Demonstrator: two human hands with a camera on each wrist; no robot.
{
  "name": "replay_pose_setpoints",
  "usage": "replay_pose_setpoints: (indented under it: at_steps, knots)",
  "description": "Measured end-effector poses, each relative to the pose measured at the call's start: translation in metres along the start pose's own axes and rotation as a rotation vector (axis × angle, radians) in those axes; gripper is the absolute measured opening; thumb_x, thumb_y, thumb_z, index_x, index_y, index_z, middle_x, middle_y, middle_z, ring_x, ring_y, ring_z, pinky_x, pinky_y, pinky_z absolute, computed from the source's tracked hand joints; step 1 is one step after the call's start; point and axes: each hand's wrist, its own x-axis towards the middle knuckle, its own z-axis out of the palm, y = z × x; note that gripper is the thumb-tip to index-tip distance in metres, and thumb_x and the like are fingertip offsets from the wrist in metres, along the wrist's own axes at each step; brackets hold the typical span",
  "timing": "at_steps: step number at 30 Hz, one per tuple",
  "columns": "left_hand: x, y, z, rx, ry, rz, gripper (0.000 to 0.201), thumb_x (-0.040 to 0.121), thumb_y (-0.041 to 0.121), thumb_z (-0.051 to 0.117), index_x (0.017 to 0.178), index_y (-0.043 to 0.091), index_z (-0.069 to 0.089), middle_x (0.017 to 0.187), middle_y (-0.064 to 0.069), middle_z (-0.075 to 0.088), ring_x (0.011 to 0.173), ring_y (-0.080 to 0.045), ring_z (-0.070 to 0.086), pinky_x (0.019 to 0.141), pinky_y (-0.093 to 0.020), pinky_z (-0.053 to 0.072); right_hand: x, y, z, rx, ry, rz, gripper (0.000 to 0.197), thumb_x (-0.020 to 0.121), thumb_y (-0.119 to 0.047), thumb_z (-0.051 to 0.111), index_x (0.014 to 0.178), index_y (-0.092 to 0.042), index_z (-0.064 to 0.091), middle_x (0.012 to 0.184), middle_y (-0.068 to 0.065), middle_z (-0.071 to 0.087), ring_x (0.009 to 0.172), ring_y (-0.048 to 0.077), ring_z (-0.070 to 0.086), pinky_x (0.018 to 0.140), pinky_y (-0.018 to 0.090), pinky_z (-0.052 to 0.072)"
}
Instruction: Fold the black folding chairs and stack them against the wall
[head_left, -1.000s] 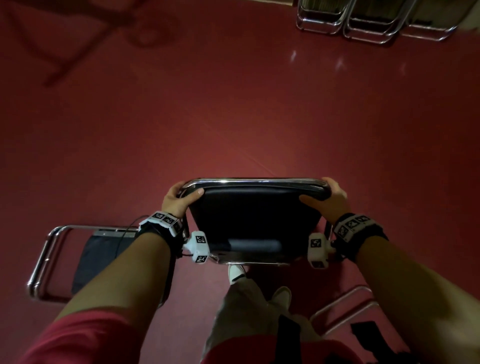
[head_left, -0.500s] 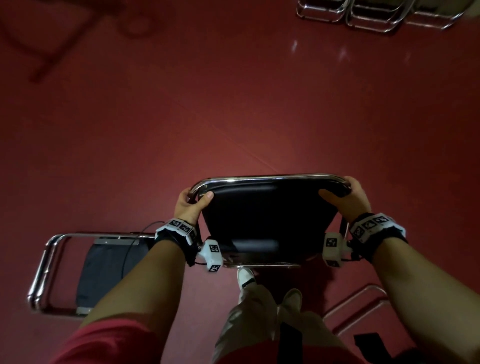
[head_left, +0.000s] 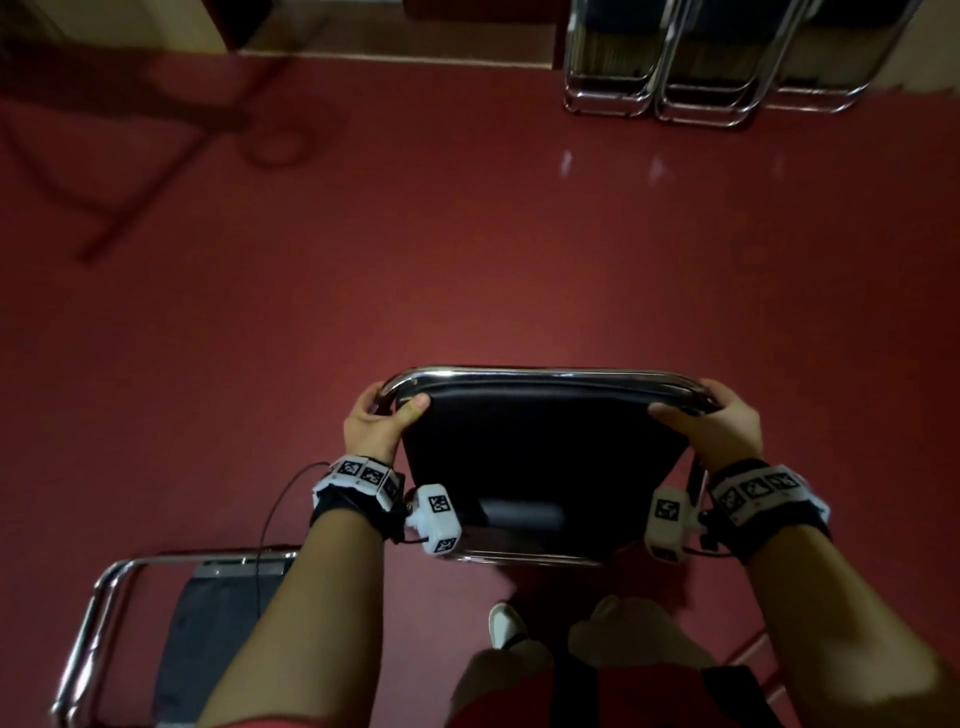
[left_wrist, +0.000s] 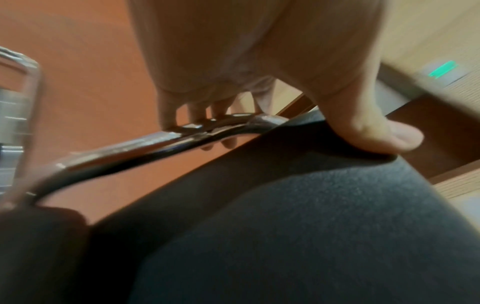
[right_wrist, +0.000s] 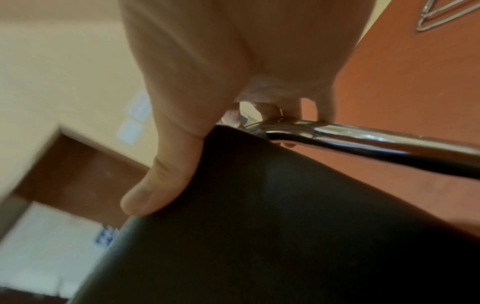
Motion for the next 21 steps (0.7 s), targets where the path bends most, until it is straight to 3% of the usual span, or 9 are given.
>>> replay_pose_setpoints:
  at_steps: [4,6,9,13,17,21]
  knots:
    - [0.022,0.048,0.046,-0.018,-0.035,0.085,0.056,0.073,0.008,0.087,0.121,0.017,0.059,0.110,0.001,0.066,0.102,-0.015,0.061,0.090,-0.024,0.044,0.036,-0.026,-0.021,0.110,0.074,-0.028,0.058,0.066,-0.025,0.090,0.117,-0.011,0.066,0.107,0.000,0.070,0.093,0.016,0.066,0.069,0.018,0.048]
    - [0.032,0.070,0.076,-0.009,-0.064,0.122,0.055,0.073,0.007,0.086,0.120,0.015,0.059,0.107,0.004,0.065,0.102,-0.015,0.061,0.090,-0.023,0.045,0.062,-0.038,-0.034,0.123,0.108,-0.057,0.054,0.069,-0.022,0.089,0.116,-0.009,0.066,0.105,0.001,0.069,0.095,0.018,0.066,0.068,0.015,0.045]
    - [0.053,0.104,0.132,0.013,-0.096,0.184,0.063,0.073,0.008,0.087,0.129,0.006,0.059,0.116,-0.004,0.065,0.105,-0.017,0.062,0.086,-0.020,0.046,0.112,-0.057,-0.060,0.134,0.171,-0.057,0.065,0.067,-0.024,0.090,0.123,-0.009,0.063,0.109,-0.001,0.065,0.099,0.016,0.062,0.082,0.023,0.046]
    - [0.081,0.147,0.224,0.022,-0.126,0.247,0.060,0.076,0.009,0.085,0.129,0.005,0.058,0.116,-0.005,0.064,0.104,-0.015,0.060,0.078,-0.012,0.045,0.197,-0.088,-0.101,0.167,0.219,-0.093,0.082,0.060,-0.032,0.093,0.131,-0.010,0.059,0.116,-0.001,0.066,0.106,0.016,0.063,0.095,0.028,0.049]
    - [0.100,0.189,0.319,-0.001,-0.145,0.289,0.050,0.078,0.004,0.082,0.122,0.010,0.059,0.110,-0.003,0.064,0.103,-0.015,0.058,0.062,0.001,0.043,0.276,-0.122,-0.152,0.190,0.252,-0.114,0.080,0.060,-0.030,0.093,0.130,-0.011,0.059,0.115,-0.002,0.066,0.106,0.015,0.063,0.093,0.026,0.048]
    - [0.118,0.219,0.405,0.016,-0.178,0.295,0.060,0.079,0.000,0.080,0.134,-0.001,0.054,0.117,-0.007,0.058,0.107,-0.016,0.055,0.060,0.002,0.043,0.348,-0.149,-0.200,0.179,0.289,-0.141,0.086,0.059,-0.028,0.094,0.135,-0.010,0.057,0.120,0.001,0.064,0.107,0.013,0.061,0.093,0.023,0.045]
